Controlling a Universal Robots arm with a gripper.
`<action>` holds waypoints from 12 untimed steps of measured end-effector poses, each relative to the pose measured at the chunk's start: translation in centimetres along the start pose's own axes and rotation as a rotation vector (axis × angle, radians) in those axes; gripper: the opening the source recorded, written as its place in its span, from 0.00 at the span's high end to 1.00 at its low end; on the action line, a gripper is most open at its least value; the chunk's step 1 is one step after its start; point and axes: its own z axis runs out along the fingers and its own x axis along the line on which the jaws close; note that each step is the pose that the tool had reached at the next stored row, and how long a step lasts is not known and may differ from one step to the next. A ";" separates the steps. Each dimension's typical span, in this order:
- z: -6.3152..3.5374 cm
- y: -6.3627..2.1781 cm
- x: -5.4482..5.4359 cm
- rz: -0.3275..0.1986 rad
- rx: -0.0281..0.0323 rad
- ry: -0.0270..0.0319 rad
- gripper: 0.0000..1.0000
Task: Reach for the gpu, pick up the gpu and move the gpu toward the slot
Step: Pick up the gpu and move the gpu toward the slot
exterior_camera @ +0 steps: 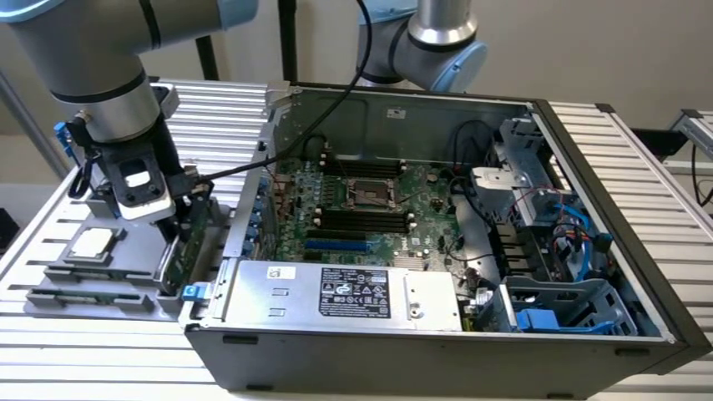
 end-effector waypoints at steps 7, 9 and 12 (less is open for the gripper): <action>-0.01 -0.01 0.0 0.000 0.0002 0.0008 0.74; -0.08 -0.01 0.0 0.000 -0.0001 0.0024 0.74; -0.44 -0.01 -0.1 0.000 0.0002 0.0056 0.74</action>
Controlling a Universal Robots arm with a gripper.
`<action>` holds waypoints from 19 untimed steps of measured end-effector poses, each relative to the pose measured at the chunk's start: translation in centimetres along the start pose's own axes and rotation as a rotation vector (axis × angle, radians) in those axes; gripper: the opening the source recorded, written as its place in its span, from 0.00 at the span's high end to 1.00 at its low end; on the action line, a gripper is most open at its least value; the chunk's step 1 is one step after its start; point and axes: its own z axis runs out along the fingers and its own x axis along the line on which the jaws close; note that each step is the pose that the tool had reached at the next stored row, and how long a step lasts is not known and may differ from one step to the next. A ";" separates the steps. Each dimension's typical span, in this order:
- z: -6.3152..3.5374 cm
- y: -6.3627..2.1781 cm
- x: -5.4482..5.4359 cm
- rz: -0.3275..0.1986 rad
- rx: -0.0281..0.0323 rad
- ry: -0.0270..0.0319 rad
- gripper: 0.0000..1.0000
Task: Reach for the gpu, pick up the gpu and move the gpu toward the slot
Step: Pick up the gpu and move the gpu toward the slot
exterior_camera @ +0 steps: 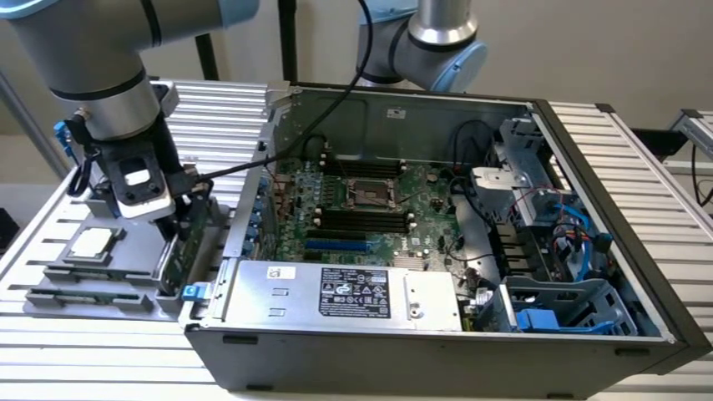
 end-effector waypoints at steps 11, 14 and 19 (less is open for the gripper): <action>-2.04 -0.04 -0.3 -0.001 -0.0021 0.0249 0.74; -2.97 -0.04 -0.4 -0.001 -0.0025 0.0321 0.74; -4.78 -0.07 -0.8 -0.002 -0.0031 0.0422 0.74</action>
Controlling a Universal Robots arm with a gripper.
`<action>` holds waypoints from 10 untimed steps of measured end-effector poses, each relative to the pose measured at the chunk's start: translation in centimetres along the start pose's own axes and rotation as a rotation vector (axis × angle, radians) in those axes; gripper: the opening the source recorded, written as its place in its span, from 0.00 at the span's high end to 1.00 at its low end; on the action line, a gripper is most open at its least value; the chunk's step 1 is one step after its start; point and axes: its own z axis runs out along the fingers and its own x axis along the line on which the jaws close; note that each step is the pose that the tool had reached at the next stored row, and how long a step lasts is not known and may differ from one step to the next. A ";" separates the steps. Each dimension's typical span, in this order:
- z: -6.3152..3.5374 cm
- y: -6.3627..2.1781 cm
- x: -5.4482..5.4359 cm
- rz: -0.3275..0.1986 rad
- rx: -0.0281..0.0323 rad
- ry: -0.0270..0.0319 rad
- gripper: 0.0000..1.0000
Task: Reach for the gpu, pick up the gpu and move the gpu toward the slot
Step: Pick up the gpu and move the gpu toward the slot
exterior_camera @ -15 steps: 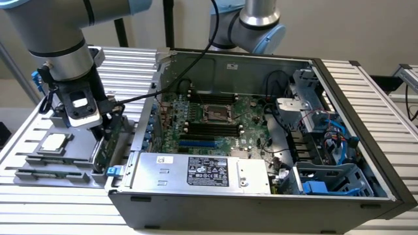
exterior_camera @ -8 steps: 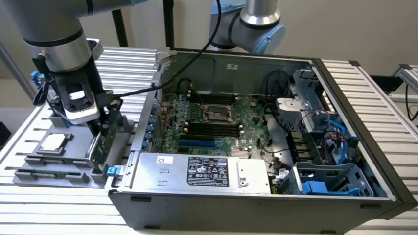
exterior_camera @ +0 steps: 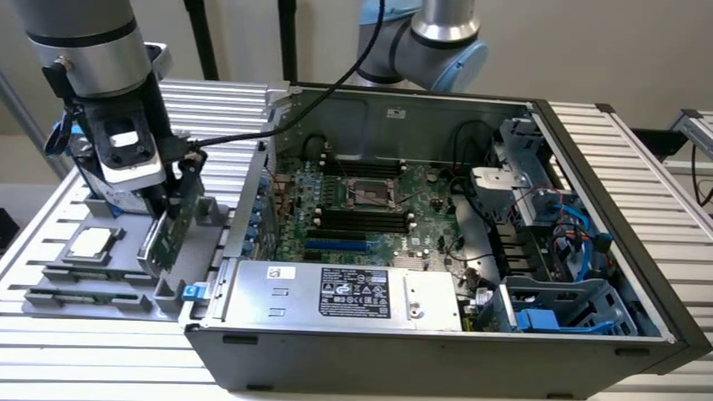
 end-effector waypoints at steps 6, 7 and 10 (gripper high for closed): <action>-2.72 0.00 -1.0 -0.001 -0.0024 0.0055 0.74; -3.17 0.00 -1.2 -0.001 -0.0027 0.0060 0.74; -4.53 -0.02 -1.9 -0.001 -0.0034 0.0075 0.74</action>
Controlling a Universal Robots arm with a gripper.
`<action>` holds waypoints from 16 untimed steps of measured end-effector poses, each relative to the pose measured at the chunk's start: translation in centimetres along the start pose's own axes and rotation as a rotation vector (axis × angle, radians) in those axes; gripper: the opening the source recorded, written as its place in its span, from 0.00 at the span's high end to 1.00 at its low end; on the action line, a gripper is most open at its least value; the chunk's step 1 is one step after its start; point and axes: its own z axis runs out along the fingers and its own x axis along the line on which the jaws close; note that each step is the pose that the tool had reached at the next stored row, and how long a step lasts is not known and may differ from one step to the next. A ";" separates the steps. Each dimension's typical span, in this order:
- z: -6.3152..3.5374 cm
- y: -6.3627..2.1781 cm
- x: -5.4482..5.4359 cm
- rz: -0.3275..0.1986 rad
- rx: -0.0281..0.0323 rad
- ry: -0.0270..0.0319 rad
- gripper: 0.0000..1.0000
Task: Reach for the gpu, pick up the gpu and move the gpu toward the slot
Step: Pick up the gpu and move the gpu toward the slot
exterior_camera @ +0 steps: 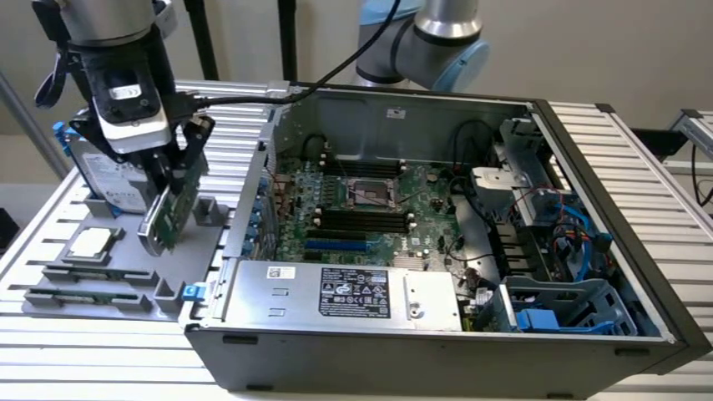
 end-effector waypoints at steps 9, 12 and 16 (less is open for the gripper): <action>-4.13 -0.07 -2.1 -0.001 -0.0009 0.0035 0.74; -5.49 -0.09 -2.8 -0.002 -0.0011 0.0047 0.74; -7.35 -0.10 -3.9 -0.003 -0.0027 0.0068 0.74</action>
